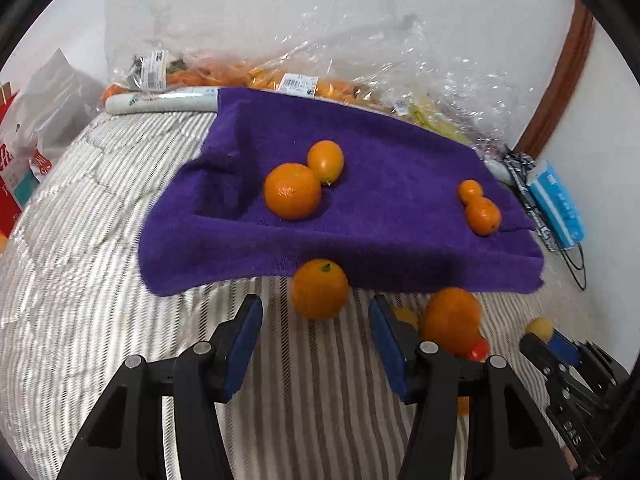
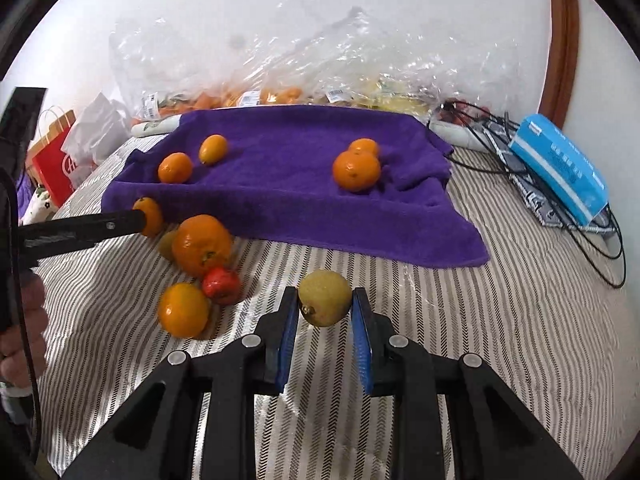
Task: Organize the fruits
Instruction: 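Grasp the yellow-green fruit with the right tool while the left tool grasps a small orange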
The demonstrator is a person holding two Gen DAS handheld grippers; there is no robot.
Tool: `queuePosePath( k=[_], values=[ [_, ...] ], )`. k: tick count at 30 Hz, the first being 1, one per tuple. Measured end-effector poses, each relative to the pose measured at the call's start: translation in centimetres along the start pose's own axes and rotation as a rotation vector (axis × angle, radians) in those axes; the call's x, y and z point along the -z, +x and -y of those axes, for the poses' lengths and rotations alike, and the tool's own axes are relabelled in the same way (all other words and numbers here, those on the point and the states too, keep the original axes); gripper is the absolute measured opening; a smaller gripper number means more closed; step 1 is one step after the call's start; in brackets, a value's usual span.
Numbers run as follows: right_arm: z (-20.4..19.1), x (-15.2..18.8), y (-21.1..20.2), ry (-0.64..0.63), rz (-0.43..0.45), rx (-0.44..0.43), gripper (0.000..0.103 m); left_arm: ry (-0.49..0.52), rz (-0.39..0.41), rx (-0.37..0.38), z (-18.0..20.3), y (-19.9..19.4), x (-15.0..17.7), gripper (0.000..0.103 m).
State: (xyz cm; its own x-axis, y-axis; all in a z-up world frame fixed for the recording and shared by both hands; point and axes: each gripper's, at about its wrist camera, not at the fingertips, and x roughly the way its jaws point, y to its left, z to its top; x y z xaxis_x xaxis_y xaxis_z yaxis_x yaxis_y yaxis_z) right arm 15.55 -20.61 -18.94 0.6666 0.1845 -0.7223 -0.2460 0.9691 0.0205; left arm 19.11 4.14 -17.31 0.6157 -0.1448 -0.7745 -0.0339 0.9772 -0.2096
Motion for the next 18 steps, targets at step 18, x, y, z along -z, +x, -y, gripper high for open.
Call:
queuePosePath(
  k=[18],
  values=[
    [0.1, 0.3, 1.5, 0.001, -0.026, -0.005, 0.026, -0.029, 0.056, -0.029, -0.4, 1.5, -0.1, 0.038]
  ],
)
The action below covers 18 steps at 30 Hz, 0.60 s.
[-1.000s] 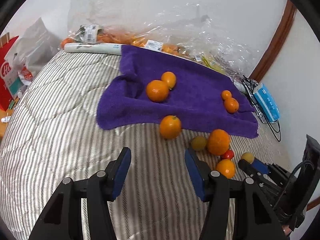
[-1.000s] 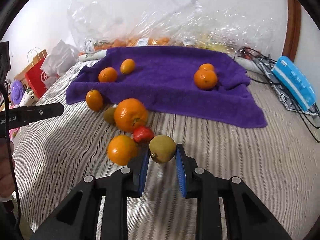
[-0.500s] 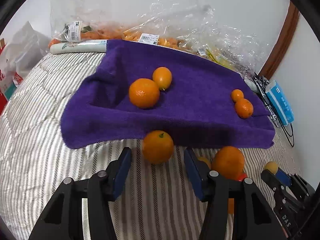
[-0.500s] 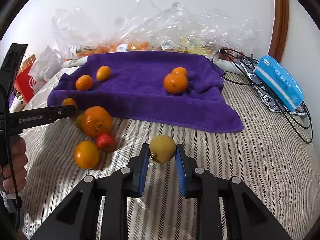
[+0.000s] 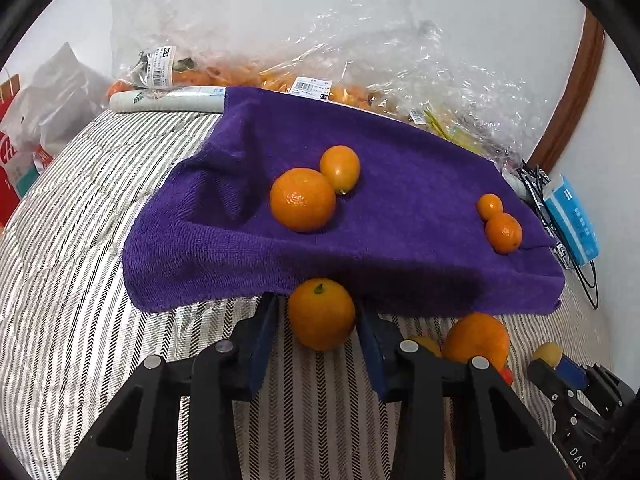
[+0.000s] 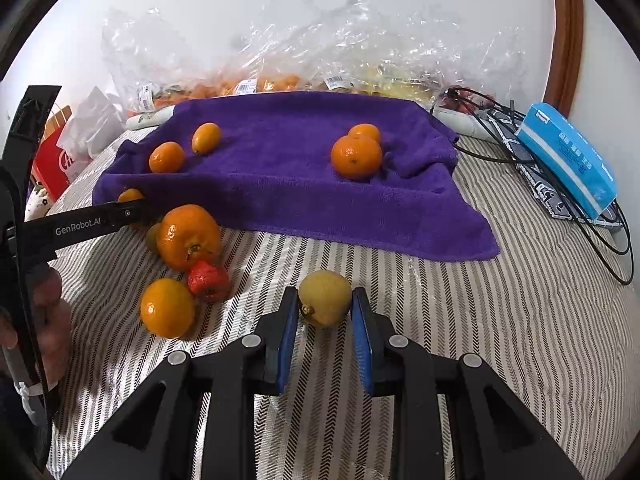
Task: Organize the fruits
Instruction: 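Grasp the yellow-green fruit with the right tool while the left tool grasps a small orange, then carry both held fruits up and over the purple towel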
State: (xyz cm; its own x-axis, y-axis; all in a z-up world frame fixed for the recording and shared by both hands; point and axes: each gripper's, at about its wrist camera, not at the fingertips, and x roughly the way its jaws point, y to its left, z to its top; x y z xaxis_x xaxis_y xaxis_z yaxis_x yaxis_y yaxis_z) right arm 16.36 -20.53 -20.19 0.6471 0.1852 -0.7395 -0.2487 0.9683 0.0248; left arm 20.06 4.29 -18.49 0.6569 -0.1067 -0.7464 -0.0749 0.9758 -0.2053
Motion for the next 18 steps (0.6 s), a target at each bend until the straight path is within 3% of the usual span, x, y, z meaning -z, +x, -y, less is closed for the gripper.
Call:
queuePosePath(
  k=[11, 13, 18],
  values=[
    [0.24, -0.02, 0.31, 0.014, -0.013, -0.021, 0.026, 0.035, -0.007, -0.046, 0.68, 0.39, -0.01, 0.037],
    [0.30, 0.00, 0.31, 0.016, -0.013, -0.024, 0.026, 0.029, -0.004, -0.030, 0.53, 0.25, 0.04, 0.030],
    [0.41, 0.05, -0.05, 0.021, 0.005, -0.026, 0.026, 0.048, -0.008, -0.004, 0.52, -0.29, 0.49, 0.030]
  ],
)
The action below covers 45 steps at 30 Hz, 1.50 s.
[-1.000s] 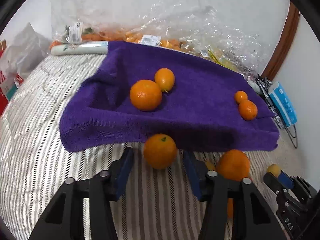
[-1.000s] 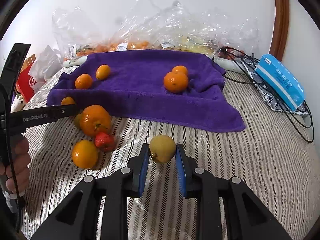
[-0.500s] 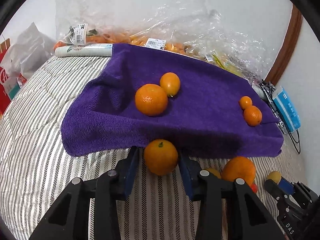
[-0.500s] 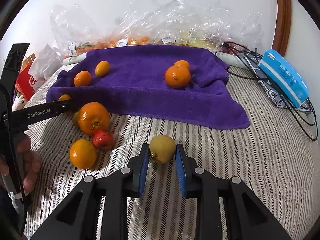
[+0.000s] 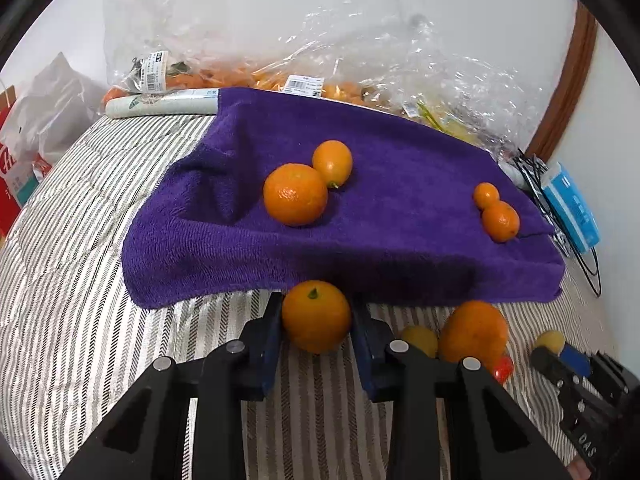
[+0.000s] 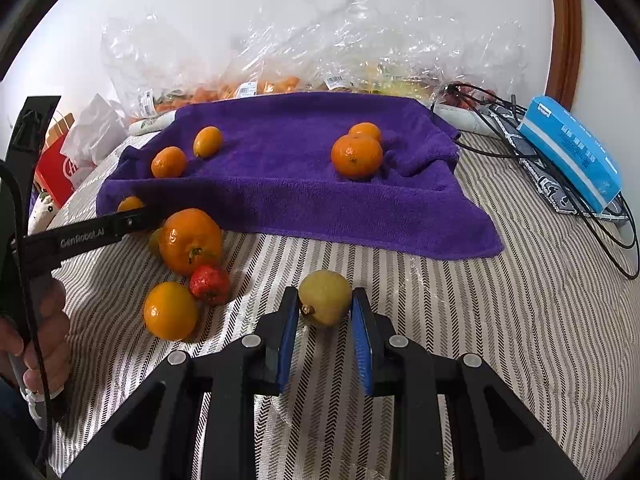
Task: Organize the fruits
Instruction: 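Carry both held fruits up and over the purple towel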
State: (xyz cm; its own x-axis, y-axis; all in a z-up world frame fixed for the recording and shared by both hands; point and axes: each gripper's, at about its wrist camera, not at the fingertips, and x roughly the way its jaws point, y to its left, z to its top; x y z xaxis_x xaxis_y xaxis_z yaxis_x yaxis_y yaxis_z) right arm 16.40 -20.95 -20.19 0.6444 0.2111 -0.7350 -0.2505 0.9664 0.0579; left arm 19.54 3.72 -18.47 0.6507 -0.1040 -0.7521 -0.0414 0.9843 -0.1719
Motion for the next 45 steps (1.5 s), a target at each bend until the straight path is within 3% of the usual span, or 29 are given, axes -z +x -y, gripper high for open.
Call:
queuePosePath(
  k=[9, 25, 31, 39, 45],
  values=[
    [0.2, -0.6, -1.9, -0.005, 0.036, 0.006, 0.026, -0.003, 0.006, 0.016, 0.1, -3.5, -0.3, 0.031],
    [1.0, -8.6, -5.9, -0.011, 0.197, 0.008, 0.026, 0.043, 0.144, 0.022, 2.2, -8.9, -6.0, 0.031],
    [1.5, -11.1, -5.1, -0.003, 0.208, -0.012, 0.026, 0.070, 0.194, 0.013, 3.1, -8.3, -7.9, 0.031],
    [2.4, -12.8, -2.9, 0.008, 0.212, -0.013, 0.026, 0.035, 0.188, 0.042, 2.7, -4.3, -10.2, 0.031],
    [3.9, -12.2, 0.2, 0.041, 0.187, -0.056, 0.026, 0.001, 0.162, 0.052, 2.0, -0.7, -10.2, 0.031]
  ],
)
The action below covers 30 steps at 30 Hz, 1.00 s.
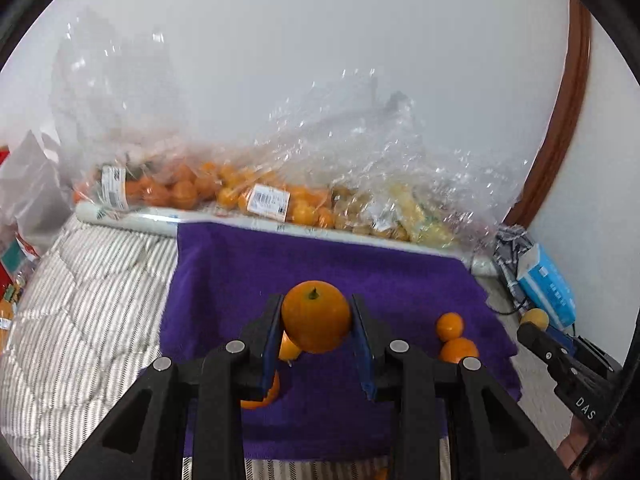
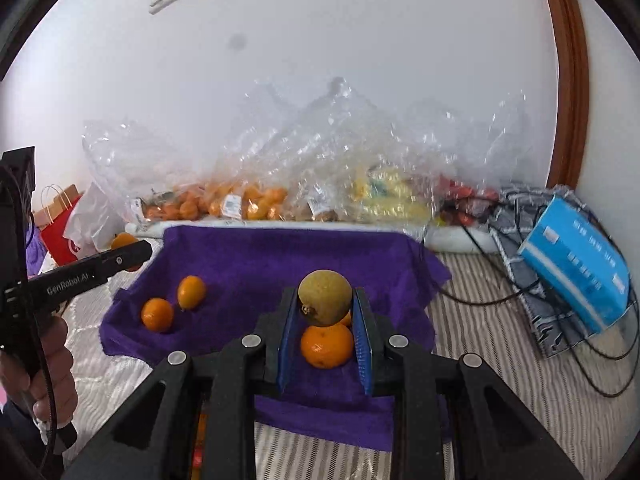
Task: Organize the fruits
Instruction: 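Carry both held fruits up and over the purple towel, then open the right tool over the towel while the left tool releases its orange there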
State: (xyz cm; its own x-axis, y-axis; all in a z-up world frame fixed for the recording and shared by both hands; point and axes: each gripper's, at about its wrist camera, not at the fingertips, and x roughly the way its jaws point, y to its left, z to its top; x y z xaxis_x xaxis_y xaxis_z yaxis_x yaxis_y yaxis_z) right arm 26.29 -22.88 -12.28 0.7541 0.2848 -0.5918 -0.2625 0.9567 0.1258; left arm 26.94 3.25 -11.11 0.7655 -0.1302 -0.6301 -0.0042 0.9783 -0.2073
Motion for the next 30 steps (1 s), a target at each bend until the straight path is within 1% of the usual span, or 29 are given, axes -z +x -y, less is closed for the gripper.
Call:
queuePosePath(
  k=[2, 4, 8, 13, 19, 26, 30],
  values=[
    [0.5, 0.5, 1.0, 0.006, -0.020, 0.010, 0.026, 0.005, -0.008, -0.013, -0.2, 0.5, 0.5, 0.031],
    [1.0, 0.9, 1.8, -0.001, -0.053, 0.051, 0.026, -0.002, -0.025, -0.028, -0.5, 1.2, 1.0, 0.031],
    [2.1, 1.2, 2.3, 0.013, -0.068, 0.099, 0.026, -0.028, -0.058, -0.037, -1.2, 2.4, 1.3, 0.031],
    [3.2, 1.5, 3.2, 0.051, -0.101, 0.088, 0.026, -0.034, -0.061, -0.044, -1.4, 2.7, 1.4, 0.031],
    [2.7, 2.3, 4.5, 0.032, -0.144, 0.083, 0.026, -0.046, -0.075, -0.024, -1.4, 2.9, 1.5, 0.031],
    [1.8, 2.6, 5.2, -0.001, -0.165, 0.089, 0.026, -0.050, -0.099, 0.011, -1.0, 3.1, 1.6, 0.031],
    [1.8, 2.7, 5.1, -0.003, -0.164, 0.091, 0.026, -0.043, -0.121, 0.006, -0.8, 3.6, 2.0, 0.031]
  ],
)
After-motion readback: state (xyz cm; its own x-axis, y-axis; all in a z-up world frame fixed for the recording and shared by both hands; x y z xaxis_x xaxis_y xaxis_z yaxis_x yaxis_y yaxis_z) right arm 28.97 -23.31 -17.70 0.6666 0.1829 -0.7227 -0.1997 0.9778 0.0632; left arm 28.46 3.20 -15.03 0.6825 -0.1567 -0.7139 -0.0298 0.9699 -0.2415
